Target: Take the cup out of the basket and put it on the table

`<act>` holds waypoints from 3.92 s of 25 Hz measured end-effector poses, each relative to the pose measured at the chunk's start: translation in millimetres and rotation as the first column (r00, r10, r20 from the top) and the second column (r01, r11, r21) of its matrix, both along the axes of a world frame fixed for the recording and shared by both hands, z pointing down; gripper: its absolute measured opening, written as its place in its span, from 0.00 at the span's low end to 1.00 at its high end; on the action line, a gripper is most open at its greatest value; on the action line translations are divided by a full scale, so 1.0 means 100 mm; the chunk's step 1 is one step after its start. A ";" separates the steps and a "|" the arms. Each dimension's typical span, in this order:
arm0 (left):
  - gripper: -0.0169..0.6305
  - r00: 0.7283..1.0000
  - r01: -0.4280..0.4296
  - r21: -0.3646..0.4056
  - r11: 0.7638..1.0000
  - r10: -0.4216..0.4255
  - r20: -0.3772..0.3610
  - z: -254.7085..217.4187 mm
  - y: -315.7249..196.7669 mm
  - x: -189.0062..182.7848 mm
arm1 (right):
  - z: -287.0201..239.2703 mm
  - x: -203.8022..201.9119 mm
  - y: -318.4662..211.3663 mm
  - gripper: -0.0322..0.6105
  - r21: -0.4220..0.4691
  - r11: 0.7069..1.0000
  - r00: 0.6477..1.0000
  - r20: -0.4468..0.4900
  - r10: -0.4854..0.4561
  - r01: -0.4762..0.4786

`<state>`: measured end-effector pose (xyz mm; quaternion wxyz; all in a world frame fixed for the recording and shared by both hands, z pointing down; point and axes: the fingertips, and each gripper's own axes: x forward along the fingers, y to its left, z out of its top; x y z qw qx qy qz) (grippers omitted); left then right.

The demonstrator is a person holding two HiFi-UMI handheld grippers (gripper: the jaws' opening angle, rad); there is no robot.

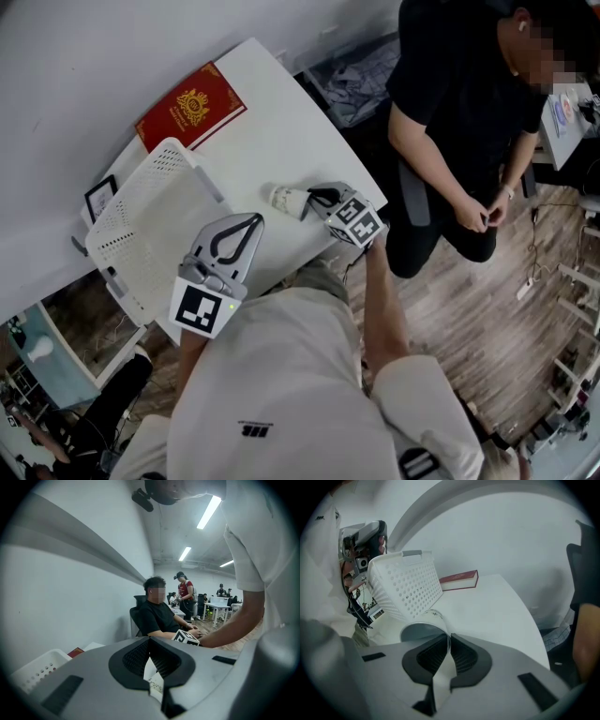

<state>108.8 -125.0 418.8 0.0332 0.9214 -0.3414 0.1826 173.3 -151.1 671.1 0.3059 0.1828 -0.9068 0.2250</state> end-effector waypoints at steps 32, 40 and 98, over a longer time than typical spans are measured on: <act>0.04 1.000 0.002 0.009 1.000 -0.002 -0.007 -0.01 0.10 0.00 | 0.01 0.08 0.15 0.19 0.046 0.997 0.995 -0.080 -0.056 0.060; 0.04 1.000 -0.003 0.021 1.000 0.003 -0.005 -0.04 0.14 0.01 | 0.01 0.12 0.25 0.19 0.046 0.997 0.995 -0.087 -0.058 0.062; 0.04 0.953 0.046 0.143 0.989 0.000 -0.303 -0.88 0.57 -0.21 | -3.36 -0.05 0.77 0.07 0.506 0.785 0.880 0.464 0.102 -0.358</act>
